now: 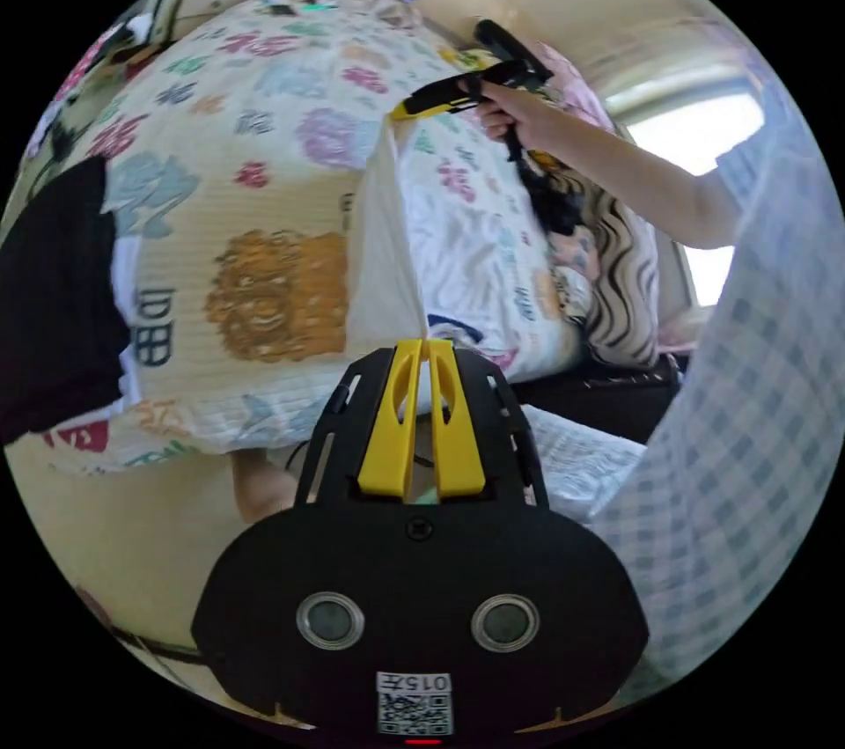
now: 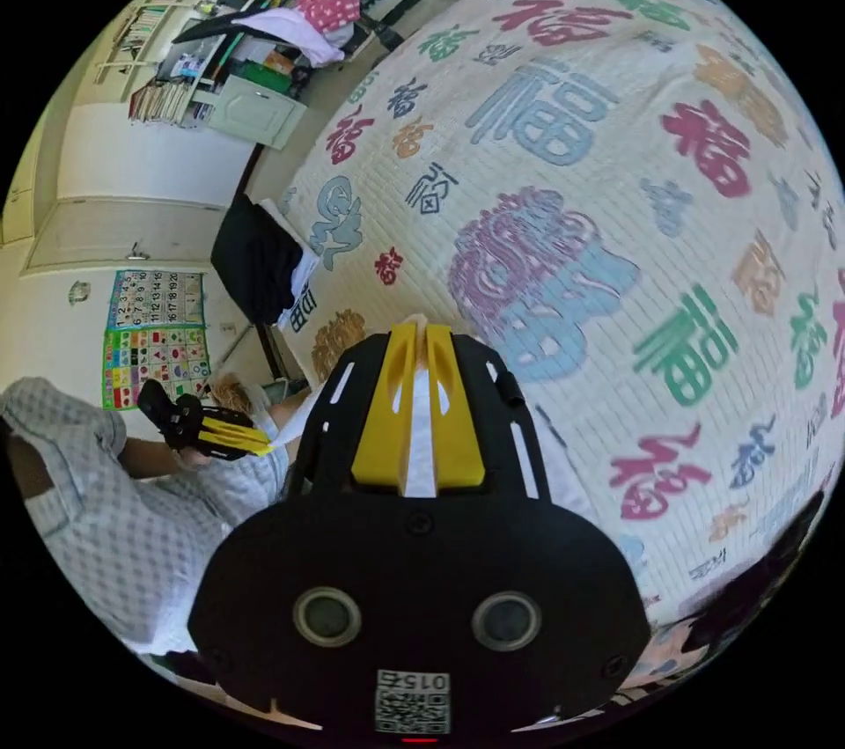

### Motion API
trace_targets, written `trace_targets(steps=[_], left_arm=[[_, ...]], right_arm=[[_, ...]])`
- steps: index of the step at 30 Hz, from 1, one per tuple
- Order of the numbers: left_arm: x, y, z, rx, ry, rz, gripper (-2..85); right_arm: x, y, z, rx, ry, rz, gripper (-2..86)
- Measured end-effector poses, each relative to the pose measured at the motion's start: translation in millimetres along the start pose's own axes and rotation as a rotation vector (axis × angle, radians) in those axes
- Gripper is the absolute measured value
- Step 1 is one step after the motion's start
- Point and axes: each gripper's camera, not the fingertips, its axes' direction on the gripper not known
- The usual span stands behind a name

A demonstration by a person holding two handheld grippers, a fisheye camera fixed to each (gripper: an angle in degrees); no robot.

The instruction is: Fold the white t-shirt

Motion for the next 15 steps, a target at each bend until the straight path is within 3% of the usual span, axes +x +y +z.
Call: trace_targets(steps=[7,15], left_arm=[[84,-18,120,-0.099,0.218,0.213,-0.4],[109,-10,244,-0.246,0.163,0.295,-0.2]], right_arm=[[77,124,-70,0.089,0.075,0.228,0.5],[139,186,-72,0.148,0.060,0.340,1.1]])
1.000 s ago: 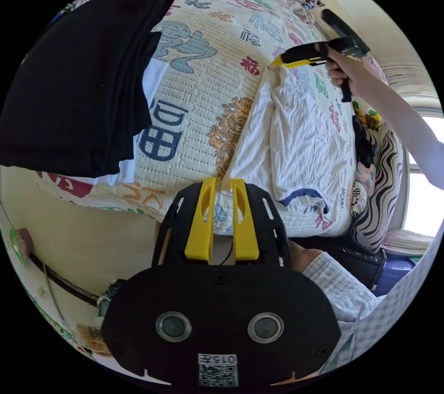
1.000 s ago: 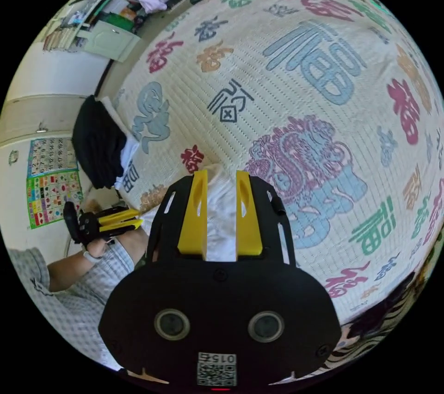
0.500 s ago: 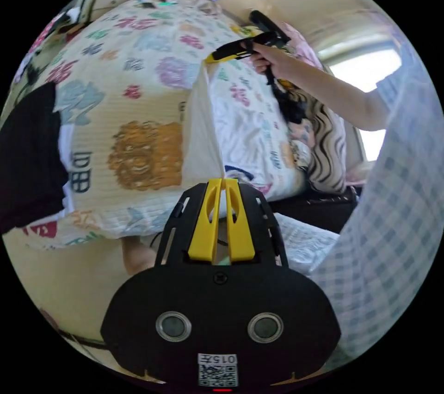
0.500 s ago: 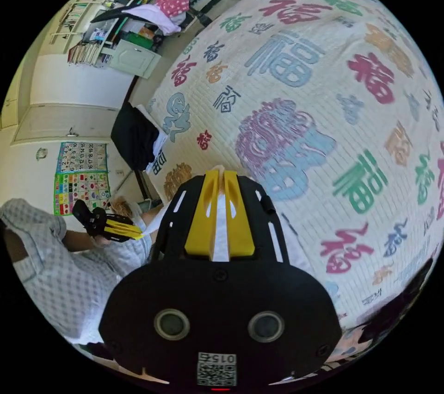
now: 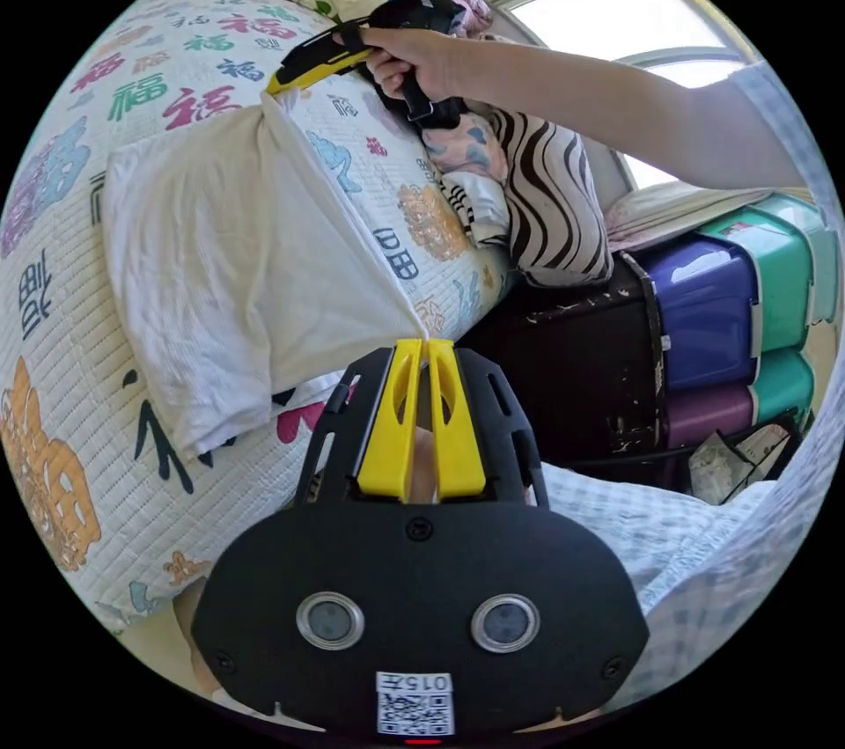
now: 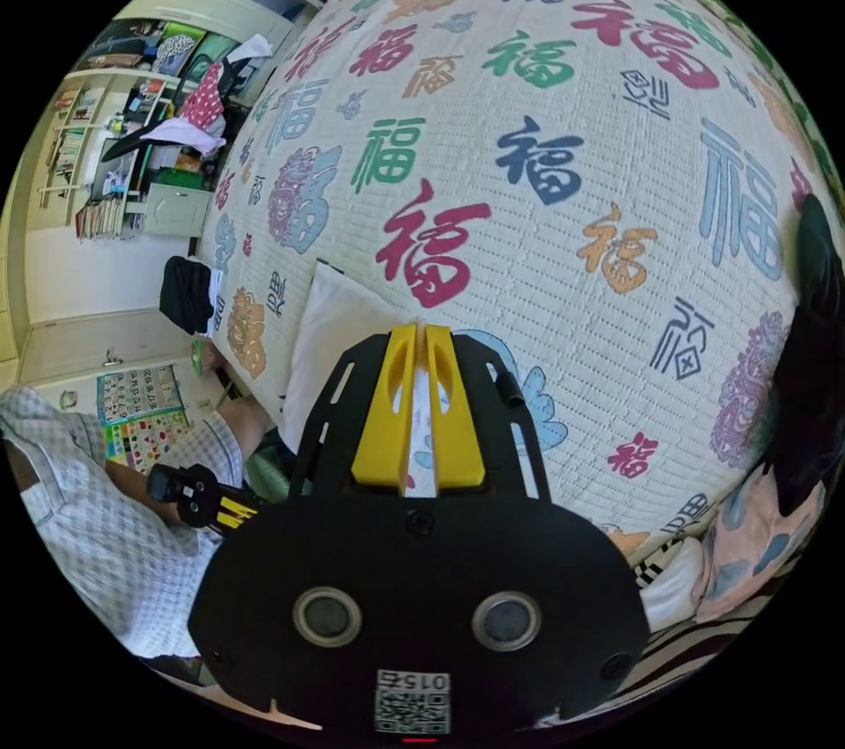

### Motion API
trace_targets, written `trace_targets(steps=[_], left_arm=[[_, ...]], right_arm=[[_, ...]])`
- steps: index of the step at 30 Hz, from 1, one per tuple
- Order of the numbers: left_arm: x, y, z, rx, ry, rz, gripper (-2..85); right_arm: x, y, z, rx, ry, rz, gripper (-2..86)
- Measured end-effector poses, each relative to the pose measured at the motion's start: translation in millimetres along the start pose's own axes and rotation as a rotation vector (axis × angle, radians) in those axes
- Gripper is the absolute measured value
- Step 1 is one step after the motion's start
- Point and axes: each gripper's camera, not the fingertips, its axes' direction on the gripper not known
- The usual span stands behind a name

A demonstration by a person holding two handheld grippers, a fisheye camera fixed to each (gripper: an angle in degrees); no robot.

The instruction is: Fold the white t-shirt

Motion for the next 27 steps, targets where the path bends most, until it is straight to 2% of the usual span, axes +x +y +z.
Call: trace_targets(steps=[6,11,16,20,22,27], left_arm=[[-17,-9,51,-0.071,-0.033,0.005,0.9],[-21,-8,96,-0.197,0.034,0.058,5.4],[-25,-4,65,-0.135,0.047,0.129,5.8],[-84,-17,7,0.017,-0.106,-0.014,6.3],[-112,-17,-2,0.033,-0.168,-0.067,7.0],[-139,-10,32,-0.126,-0.214,-0.036,8.1]], right_arm=[[22,12,-8,0.024,-0.063,0.002,2.8],[44,20,-28,0.055,-0.107,0.065,5.6],[65,49,-64,0.153,-0.139,0.188,7.5],[66,75,-78,0.207,-0.204,0.232,8.3],[60,98,-74,0.191,-0.265,0.257,8.5],[32,150,-43,0.029,-0.307,0.295,9.2]])
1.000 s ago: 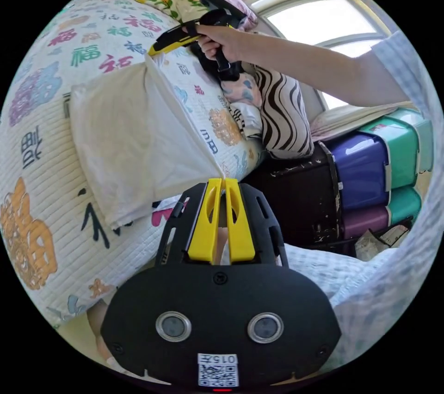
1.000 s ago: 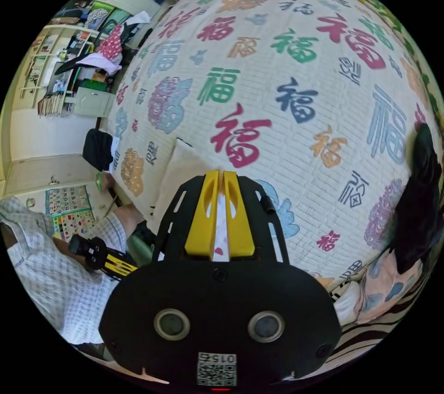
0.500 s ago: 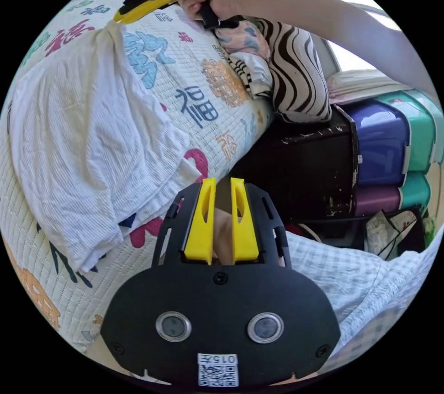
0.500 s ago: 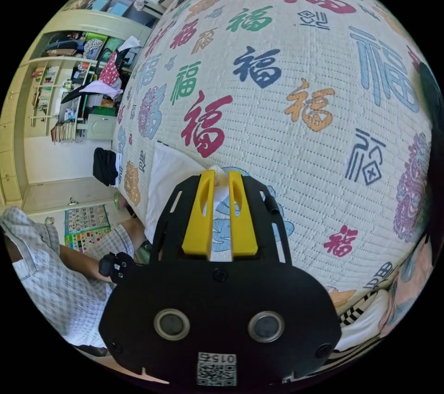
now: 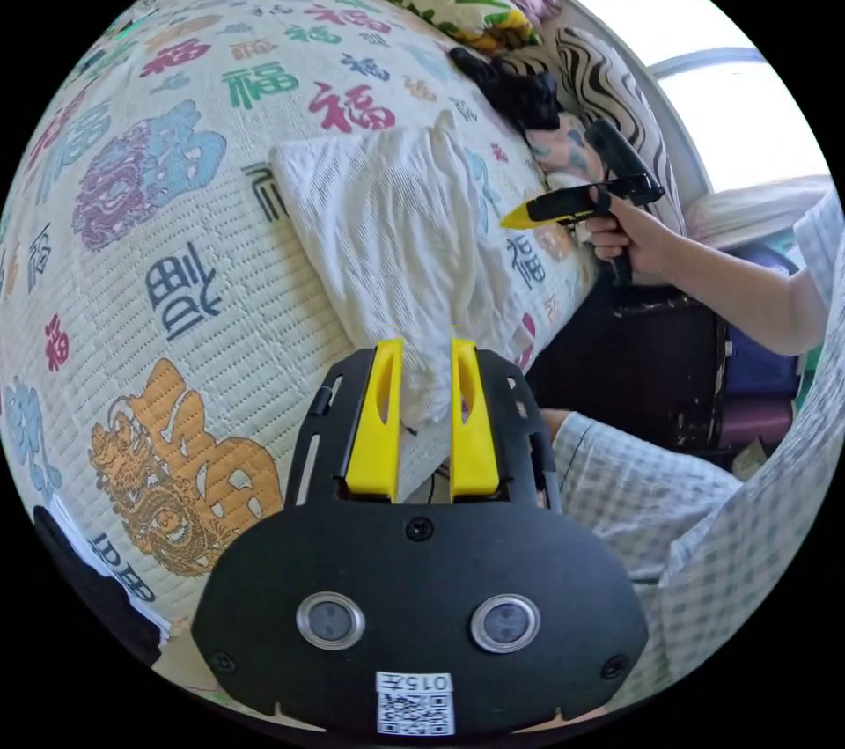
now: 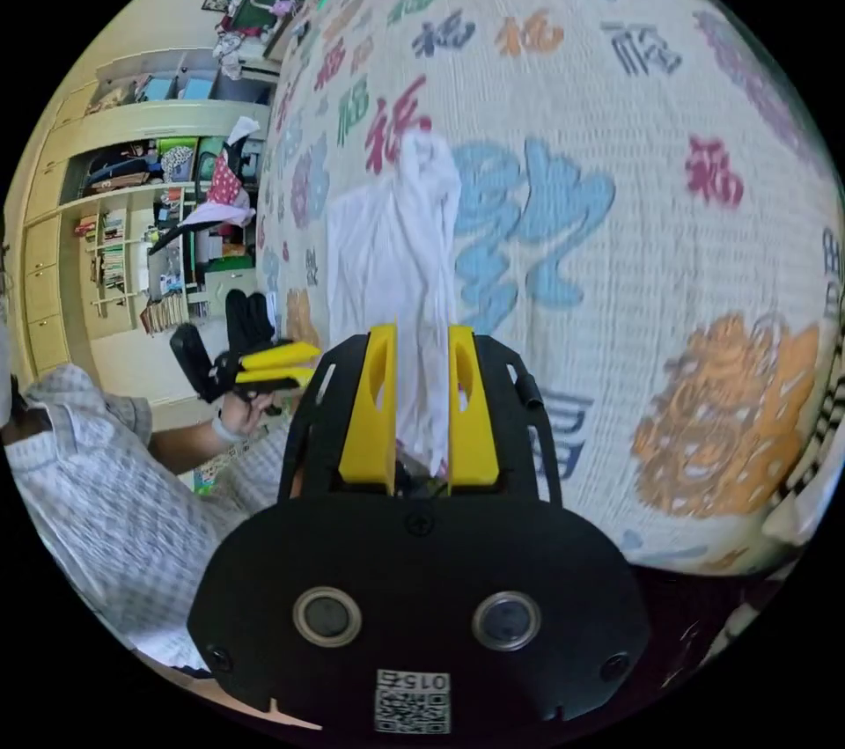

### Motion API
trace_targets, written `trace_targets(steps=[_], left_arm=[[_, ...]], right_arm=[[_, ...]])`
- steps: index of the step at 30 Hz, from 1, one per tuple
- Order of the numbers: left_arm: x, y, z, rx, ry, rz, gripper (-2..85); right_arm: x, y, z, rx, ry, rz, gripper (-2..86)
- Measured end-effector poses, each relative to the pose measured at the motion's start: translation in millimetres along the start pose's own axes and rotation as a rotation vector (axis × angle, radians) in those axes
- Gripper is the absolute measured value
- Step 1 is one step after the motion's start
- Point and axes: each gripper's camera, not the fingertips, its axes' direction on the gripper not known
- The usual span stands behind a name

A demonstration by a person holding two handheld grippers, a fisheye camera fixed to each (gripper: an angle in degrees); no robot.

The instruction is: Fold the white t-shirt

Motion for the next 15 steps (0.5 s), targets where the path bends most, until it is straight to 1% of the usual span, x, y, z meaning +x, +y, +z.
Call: trace_targets(steps=[2,4,6,7,10,13,15], left_arm=[[-1,-1,23,-0.046,0.001,0.010,7.7],[-6,-3,33,-0.053,0.000,-0.012,6.6],[-12,-5,37,-0.062,-0.018,-0.026,5.4],[-15,-6,38,-0.066,-0.025,-0.027,4.9],[-20,-7,38,-0.085,-0.048,-0.003,3.8],[-26,-9,41,-0.110,-0.053,0.015,4.0],[-31,-11,45,-0.126,-0.048,0.017,4.6]], right_arm=[[1,14,16,-0.071,0.043,0.013,8.8],[2,22,33,-0.165,0.091,0.013,4.9],[0,29,30,-0.160,0.126,0.016,1.6],[1,34,23,-0.149,0.103,0.033,0.8],[7,54,3,-0.109,0.009,0.100,0.2],[10,73,-2,-0.128,0.033,0.123,0.3],[18,78,4,-0.125,0.010,0.155,0.8]])
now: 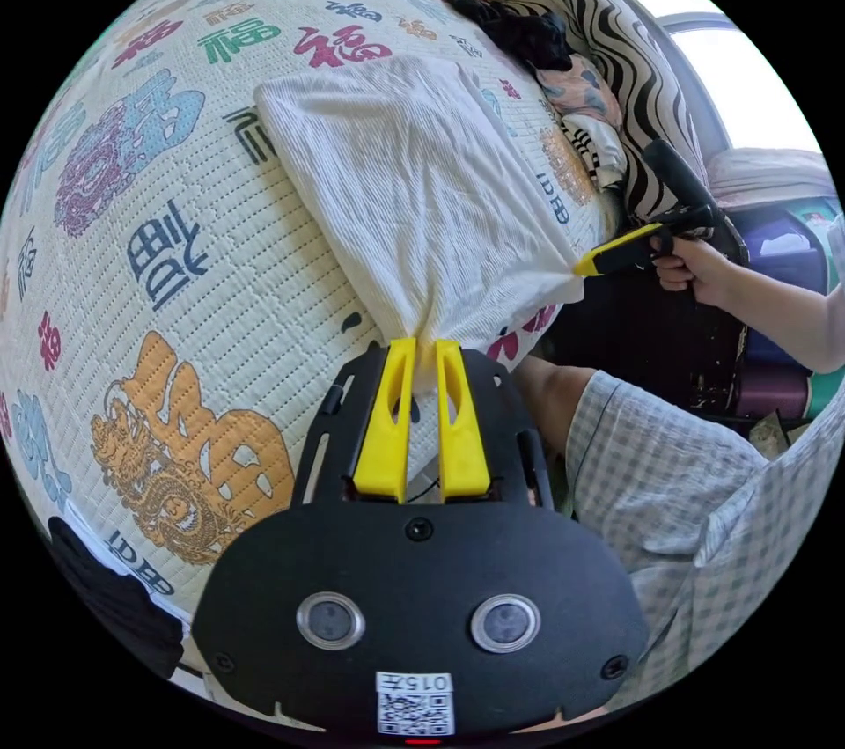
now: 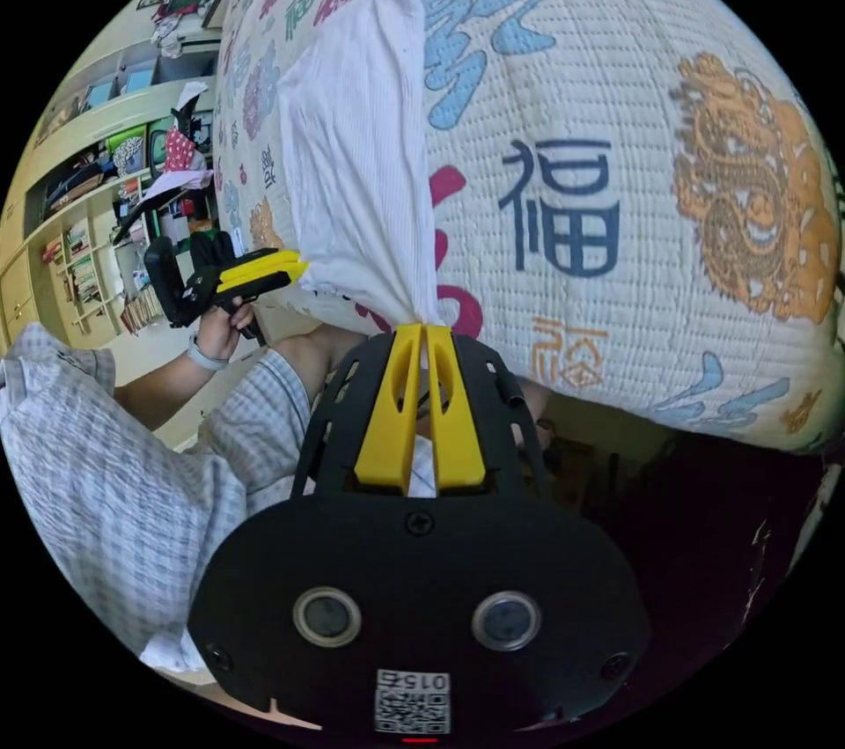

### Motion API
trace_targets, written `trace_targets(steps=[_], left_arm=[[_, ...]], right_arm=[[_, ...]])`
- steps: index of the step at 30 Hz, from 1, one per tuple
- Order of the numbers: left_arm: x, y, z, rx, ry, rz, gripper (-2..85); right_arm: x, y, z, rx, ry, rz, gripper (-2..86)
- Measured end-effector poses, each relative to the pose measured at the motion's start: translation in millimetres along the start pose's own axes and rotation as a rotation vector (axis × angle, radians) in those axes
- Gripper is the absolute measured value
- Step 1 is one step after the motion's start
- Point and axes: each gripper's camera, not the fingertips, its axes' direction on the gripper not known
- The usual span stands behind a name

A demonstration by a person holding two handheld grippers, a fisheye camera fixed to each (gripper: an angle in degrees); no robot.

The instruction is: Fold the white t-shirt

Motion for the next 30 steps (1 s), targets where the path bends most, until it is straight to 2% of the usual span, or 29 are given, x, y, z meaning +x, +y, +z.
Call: trace_targets(steps=[5,9,11,13,16,18,20,24,30], left_arm=[[-16,-8,-13,-0.019,-0.024,0.003,6.4],[-25,-21,-47,0.054,-0.087,0.033,7.3],[-27,-37,-60,0.109,-0.063,0.074,7.4],[-27,-49,-52,0.086,0.013,0.100,7.3],[-27,-56,-25,-0.001,0.045,0.125,7.1],[-31,-51,-9,-0.048,0.048,0.122,6.9],[-42,-44,4,-0.100,0.040,0.094,6.9],[-58,-35,-2,-0.092,0.034,0.073,6.9],[-90,-30,-34,-0.068,0.100,0.054,7.4]], right_arm=[[18,1,9,-0.021,0.021,0.056,4.7],[17,14,-26,0.061,0.167,0.051,6.7],[7,13,-45,0.128,0.187,0.001,6.4],[-20,0,-54,0.173,0.138,-0.142,5.5],[-56,-17,-29,0.066,0.154,-0.309,5.2],[-63,-19,-7,0.006,0.103,-0.341,4.4],[-60,-16,15,-0.062,0.061,-0.330,3.1],[-52,3,41,-0.142,0.158,-0.316,0.2],[-36,22,13,-0.125,0.027,-0.248,1.0]])
